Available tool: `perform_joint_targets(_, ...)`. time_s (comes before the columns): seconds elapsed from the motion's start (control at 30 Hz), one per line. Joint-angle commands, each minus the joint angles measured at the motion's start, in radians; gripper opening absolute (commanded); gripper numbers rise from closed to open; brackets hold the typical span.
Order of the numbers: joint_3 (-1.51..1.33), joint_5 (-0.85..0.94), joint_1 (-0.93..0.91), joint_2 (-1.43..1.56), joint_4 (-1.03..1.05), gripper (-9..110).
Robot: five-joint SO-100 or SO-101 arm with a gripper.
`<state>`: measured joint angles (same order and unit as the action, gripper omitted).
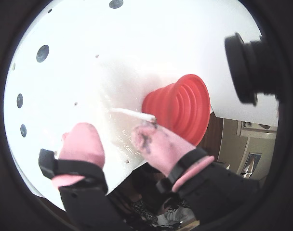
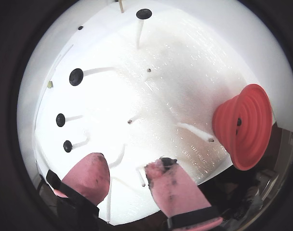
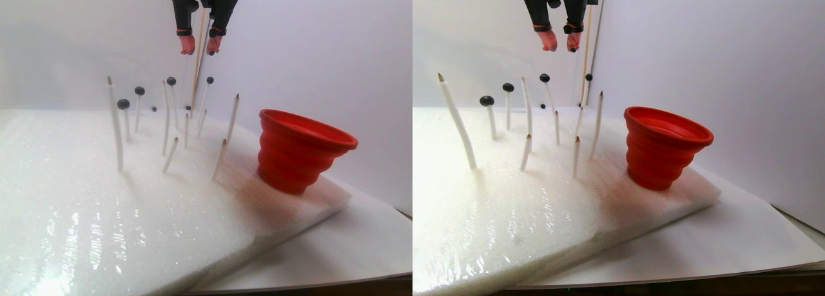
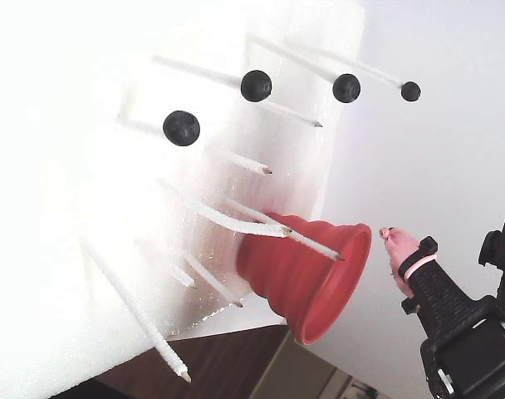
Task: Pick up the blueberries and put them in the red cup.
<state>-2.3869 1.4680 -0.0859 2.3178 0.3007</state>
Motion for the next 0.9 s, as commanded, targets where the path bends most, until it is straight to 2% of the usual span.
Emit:
perform_joint_targets(0.0, 0.043, -0.006, 0.009, 0.051, 0.0, 15)
perform_joint_targets(0.87, 0.077, 0.031, 0.075, -0.127, -0.196, 17)
